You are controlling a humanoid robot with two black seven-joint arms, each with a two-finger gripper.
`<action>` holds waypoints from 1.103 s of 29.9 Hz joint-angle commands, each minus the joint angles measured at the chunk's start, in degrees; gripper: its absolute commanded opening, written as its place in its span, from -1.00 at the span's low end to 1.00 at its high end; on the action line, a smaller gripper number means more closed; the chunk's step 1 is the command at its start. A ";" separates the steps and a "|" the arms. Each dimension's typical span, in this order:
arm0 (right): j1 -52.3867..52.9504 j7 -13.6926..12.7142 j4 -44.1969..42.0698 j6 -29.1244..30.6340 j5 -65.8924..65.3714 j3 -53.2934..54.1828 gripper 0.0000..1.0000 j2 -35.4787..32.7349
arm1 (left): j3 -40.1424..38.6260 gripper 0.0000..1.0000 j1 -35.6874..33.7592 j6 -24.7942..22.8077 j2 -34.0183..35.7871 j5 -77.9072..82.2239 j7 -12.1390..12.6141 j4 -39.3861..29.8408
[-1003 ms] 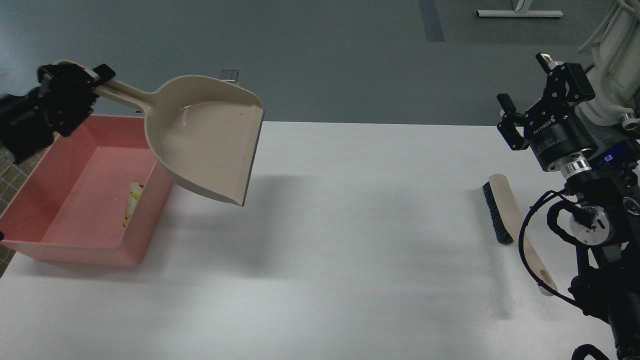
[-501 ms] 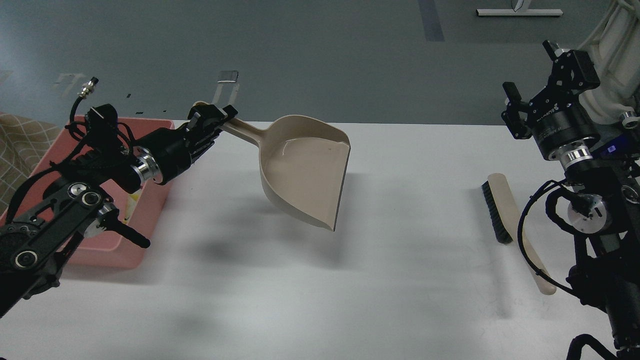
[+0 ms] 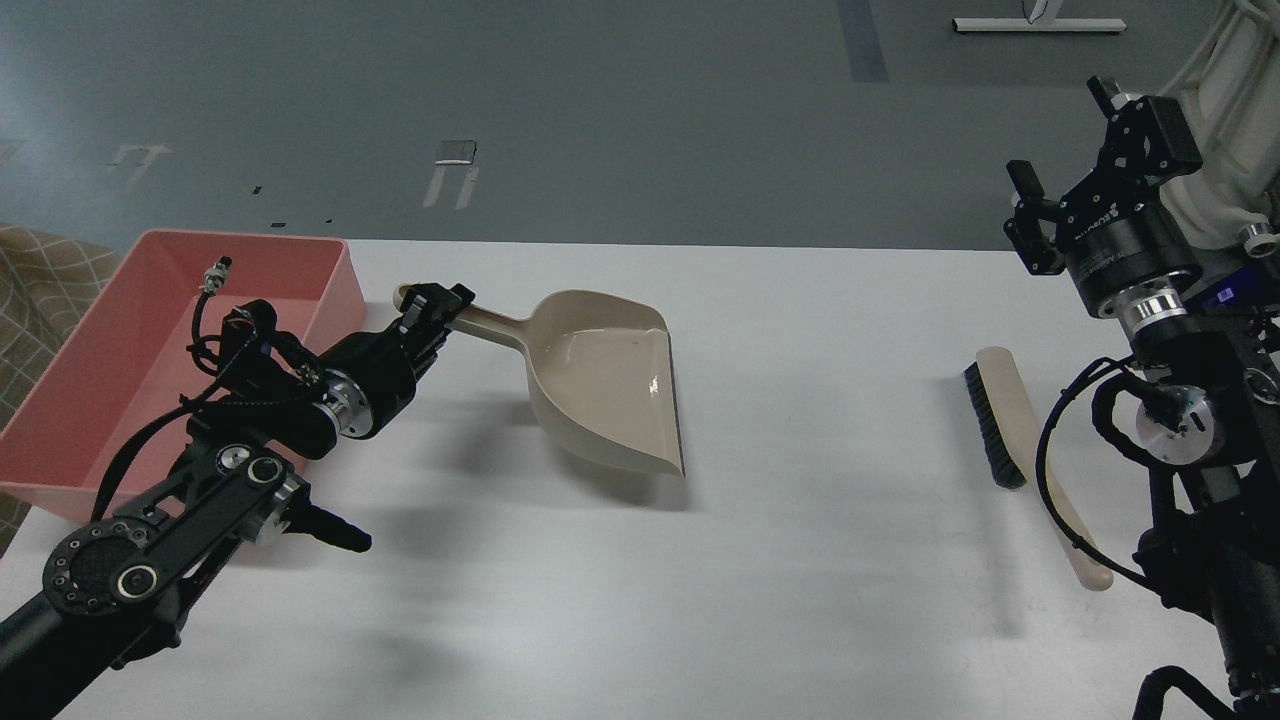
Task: Sweep and dump garbage into bin
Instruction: 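Bring the empty dustpan back and set it on the table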
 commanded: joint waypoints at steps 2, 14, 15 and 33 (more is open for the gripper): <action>-0.12 0.00 0.00 0.01 0.00 -0.09 1.00 -0.01 | -0.13 -0.77 1.45 1.28 -2.41 2.45 0.09 -0.54; -0.12 0.00 0.00 0.01 0.00 0.00 1.00 -0.45 | 0.05 -0.76 1.62 5.77 -10.86 3.86 2.38 1.21; -0.12 0.00 0.00 0.01 0.00 0.00 1.00 -0.45 | -0.22 -0.75 1.62 5.68 -10.68 3.86 2.20 1.56; -0.47 0.00 0.09 0.01 0.00 0.00 1.00 -0.45 | -0.75 0.17 1.97 5.60 -10.06 3.60 1.32 1.57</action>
